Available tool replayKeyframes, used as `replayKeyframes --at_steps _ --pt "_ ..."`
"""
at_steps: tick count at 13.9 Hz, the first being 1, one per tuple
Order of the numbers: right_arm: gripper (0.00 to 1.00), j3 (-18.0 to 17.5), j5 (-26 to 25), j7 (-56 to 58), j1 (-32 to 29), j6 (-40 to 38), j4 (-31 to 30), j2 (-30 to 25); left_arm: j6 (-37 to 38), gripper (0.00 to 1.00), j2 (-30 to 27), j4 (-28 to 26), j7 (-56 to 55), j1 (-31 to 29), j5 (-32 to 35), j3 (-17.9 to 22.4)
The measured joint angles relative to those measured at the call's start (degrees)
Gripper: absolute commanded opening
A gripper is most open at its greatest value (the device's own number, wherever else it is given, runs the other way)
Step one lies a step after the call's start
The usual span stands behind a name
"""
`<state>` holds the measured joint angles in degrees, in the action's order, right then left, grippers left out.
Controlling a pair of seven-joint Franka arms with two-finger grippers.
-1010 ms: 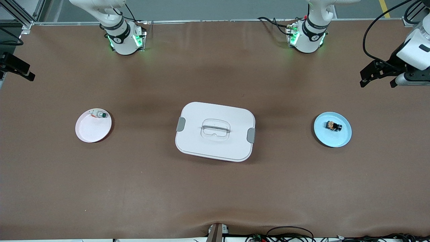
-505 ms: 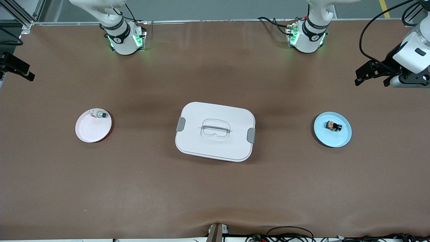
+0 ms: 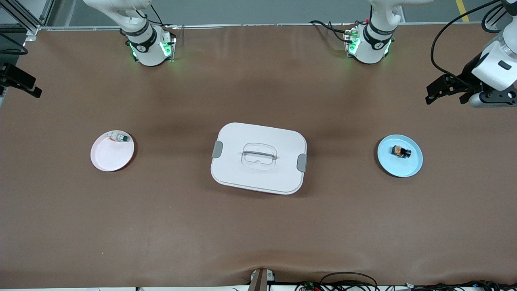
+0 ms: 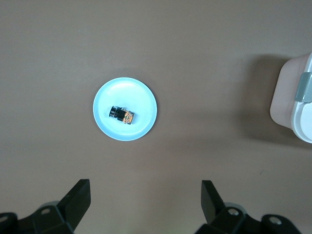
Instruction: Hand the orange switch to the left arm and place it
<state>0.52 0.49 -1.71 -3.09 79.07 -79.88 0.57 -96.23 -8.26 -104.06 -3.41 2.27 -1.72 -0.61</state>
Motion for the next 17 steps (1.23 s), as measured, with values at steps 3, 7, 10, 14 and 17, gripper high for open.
replayKeyframes --at_steps 3,7,10,14,17 --pt "1.00 -0.1 0.0 0.0 0.0 0.0 0.0 0.0 0.0 1.00 0.1 0.0 0.0 0.0 0.0 0.0" --pt "1.00 -0.1 0.0 0.0 0.0 0.0 0.0 0.0 0.1 1.00 0.1 0.0 0.0 0.0 0.0 0.0" --pt "1.00 -0.4 0.1 0.0 0.2 0.0 0.0 0.0 0.1 1.00 0.1 0.0 0.0 0.0 0.0 0.0" --pt "1.00 -0.6 0.1 -0.1 1.2 -0.1 0.0 -0.1 0.1 1.00 0.1 0.0 0.0 0.0 0.0 0.0" --pt "1.00 -0.3 1.1 -0.1 1.3 -0.1 0.0 -0.1 0.2 1.00 0.1 0.1 0.0 0.0 0.0 0.0"
